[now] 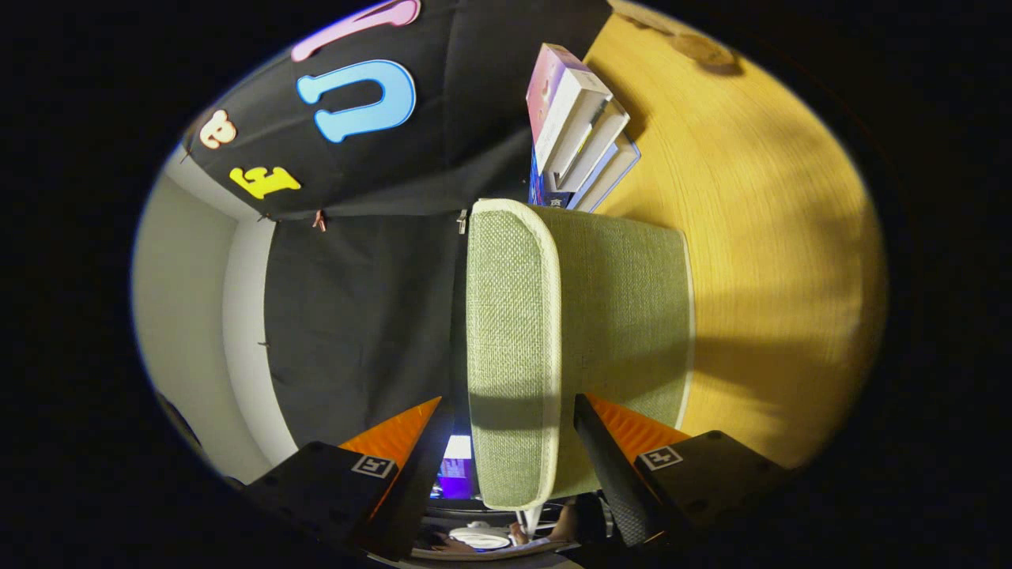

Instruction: Open the storage box then place both shoes into the box .Put the left shoe in first, then the right shoe, with the right side of both shoes facing outward in a uniform manner.

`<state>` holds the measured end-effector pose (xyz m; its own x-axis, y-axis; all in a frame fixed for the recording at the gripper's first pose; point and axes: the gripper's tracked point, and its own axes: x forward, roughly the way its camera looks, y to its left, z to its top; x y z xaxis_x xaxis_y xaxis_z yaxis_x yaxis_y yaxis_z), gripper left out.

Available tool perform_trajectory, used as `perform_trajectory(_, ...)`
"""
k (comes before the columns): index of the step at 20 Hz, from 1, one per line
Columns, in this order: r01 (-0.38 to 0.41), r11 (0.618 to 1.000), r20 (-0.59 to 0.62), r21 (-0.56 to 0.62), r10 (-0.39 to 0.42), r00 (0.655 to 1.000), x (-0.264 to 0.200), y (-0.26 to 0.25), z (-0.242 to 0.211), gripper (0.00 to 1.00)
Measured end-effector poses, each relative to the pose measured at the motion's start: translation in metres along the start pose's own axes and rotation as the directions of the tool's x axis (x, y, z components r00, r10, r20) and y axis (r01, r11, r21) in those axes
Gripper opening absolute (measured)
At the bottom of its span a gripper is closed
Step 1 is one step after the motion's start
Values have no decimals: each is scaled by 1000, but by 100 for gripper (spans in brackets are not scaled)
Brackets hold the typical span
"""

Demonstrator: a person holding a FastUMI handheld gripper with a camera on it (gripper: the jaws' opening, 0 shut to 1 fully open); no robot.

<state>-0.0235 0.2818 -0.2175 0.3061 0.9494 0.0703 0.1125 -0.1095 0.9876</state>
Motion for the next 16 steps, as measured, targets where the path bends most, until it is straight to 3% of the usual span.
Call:
perform_trajectory(1,1,1000,9,14,-1,1000,2,-6,1,90)
perform_trajectory(2,-21,999,10,38,21,1000,0,-6,3,77)
perform_trajectory(4,-51,997,11,64,51,999,1,-6,4,61)
perform_trajectory(7,-120,991,53,55,117,992,-13,5,9,21)
perform_trajectory(8,-108,994,66,7,108,992,-10,7,13,8)
perform_trajectory(16,-105,986,110,-128,119,987,-17,77,3,5)
